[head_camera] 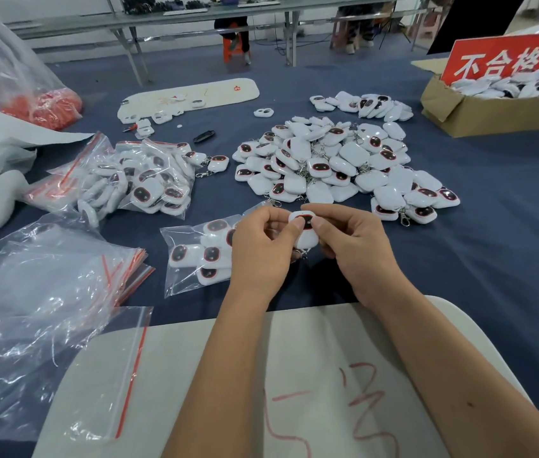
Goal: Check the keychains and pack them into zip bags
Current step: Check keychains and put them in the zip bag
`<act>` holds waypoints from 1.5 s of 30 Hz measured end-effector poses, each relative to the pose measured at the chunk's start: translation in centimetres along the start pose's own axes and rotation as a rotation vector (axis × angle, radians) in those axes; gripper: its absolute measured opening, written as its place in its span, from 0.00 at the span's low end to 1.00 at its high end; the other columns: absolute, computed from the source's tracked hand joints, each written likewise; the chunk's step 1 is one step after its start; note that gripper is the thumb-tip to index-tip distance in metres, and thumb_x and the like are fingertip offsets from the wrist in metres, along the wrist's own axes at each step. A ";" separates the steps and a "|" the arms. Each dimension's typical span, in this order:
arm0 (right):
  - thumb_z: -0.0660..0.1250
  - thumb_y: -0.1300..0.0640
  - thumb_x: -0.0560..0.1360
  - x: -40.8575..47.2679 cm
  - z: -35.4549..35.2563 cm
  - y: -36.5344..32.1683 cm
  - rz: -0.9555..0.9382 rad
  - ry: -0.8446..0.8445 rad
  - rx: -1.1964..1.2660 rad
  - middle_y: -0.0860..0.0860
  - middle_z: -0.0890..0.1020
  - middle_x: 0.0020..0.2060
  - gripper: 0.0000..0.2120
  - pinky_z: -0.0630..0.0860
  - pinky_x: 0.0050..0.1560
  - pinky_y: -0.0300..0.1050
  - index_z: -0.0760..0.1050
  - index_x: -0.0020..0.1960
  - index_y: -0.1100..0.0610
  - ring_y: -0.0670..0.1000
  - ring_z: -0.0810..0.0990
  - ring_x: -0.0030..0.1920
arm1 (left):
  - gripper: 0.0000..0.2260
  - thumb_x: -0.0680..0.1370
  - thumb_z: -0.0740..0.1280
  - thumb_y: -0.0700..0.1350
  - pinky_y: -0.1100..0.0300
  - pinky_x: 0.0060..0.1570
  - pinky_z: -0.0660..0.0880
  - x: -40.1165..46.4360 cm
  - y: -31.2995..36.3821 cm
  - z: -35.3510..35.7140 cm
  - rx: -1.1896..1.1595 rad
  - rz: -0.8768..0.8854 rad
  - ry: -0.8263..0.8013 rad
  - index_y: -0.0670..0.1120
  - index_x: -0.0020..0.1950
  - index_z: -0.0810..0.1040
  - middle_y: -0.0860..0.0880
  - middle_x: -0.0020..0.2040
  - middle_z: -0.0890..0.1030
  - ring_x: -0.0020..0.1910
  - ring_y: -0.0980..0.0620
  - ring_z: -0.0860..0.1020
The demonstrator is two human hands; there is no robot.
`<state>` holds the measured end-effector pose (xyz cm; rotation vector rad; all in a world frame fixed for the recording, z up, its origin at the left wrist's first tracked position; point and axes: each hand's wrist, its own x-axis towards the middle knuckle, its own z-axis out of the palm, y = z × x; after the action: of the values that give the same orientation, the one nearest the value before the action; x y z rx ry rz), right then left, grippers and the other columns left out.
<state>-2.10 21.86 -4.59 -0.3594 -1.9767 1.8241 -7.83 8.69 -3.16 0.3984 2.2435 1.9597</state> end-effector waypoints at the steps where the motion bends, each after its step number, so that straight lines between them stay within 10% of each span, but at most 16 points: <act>1: 0.67 0.62 0.82 -0.1 0.0 -0.1 0.001 0.000 0.005 0.40 0.83 0.32 0.11 0.71 0.35 0.30 0.86 0.57 0.51 0.40 0.76 0.31 | 0.03 0.80 0.72 0.43 0.64 0.34 0.78 0.0 0.0 0.0 -0.022 -0.020 -0.012 0.44 0.50 0.82 0.41 0.46 0.85 0.39 0.47 0.81; 26: 0.71 0.54 0.80 0.2 0.0 0.0 0.041 -0.033 0.052 0.51 0.76 0.30 0.07 0.71 0.30 0.38 0.84 0.46 0.55 0.46 0.73 0.30 | 0.01 0.79 0.73 0.40 0.39 0.47 0.82 -0.3 0.2 -0.1 -0.025 0.108 0.013 0.45 0.48 0.83 0.46 0.41 0.84 0.39 0.50 0.79; 45: 0.58 0.54 0.88 0.5 0.3 -0.6 0.172 0.046 0.377 0.55 0.88 0.42 0.12 0.75 0.31 0.42 0.77 0.52 0.57 0.51 0.83 0.35 | 0.02 0.81 0.68 0.43 0.49 0.55 0.77 -0.2 -0.5 0.7 0.348 0.118 0.229 0.45 0.52 0.80 0.50 0.45 0.82 0.48 0.48 0.80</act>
<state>-2.56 21.79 -3.93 -0.4563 -1.5649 2.2208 -7.52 9.21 -3.74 0.3658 2.7802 1.7402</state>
